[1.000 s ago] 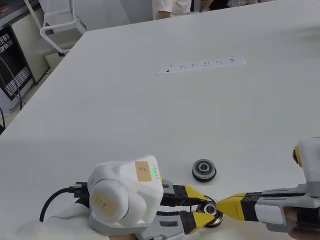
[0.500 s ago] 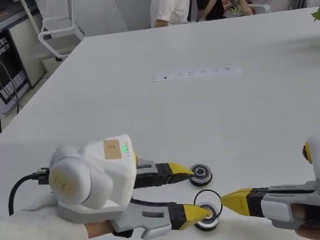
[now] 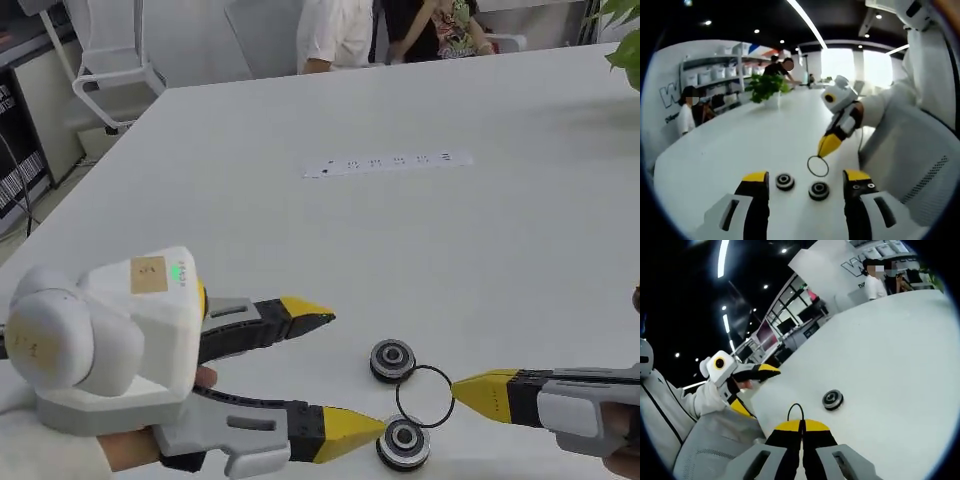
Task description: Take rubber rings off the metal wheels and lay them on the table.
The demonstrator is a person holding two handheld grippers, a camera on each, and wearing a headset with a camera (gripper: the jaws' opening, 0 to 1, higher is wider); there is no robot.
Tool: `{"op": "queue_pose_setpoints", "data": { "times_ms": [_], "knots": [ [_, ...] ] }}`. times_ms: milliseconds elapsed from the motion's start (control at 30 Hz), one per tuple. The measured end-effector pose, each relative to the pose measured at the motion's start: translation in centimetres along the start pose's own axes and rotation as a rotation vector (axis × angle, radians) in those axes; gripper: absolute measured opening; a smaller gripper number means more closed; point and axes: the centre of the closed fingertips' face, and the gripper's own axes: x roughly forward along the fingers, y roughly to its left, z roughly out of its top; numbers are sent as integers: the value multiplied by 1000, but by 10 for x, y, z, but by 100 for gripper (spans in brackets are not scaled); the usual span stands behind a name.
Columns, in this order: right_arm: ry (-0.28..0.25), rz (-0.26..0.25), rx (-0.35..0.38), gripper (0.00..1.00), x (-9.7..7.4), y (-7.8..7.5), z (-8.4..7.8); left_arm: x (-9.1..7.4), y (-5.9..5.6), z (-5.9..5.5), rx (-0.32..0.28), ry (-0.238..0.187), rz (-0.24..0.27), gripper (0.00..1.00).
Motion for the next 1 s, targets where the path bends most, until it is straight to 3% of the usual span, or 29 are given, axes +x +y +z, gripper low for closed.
{"op": "queue_pose_setpoints", "data": {
  "times_ms": [67, 133, 400, 700, 1000],
  "knots": [
    [-5, -9, 1, 0, -1, 0, 2, -7, 5, 3, 17, -15, 35, 71],
    [-13, -17, -1, 0, -3, 0, 5, -15, 8, 6, -10, -37, 54, 75],
    [-26, -7, -17, 0, -6, 10, 14, -41, 17, 14, -46, -98, 116, 78],
    [-34, -2, -48, 0, -9, 17, 30, -68, 21, 12, -61, -121, 155, 88],
    [-31, 22, -88, 0, -4, 28, 47, -77, 20, 1, -109, -106, 145, 93]
  ]
}}
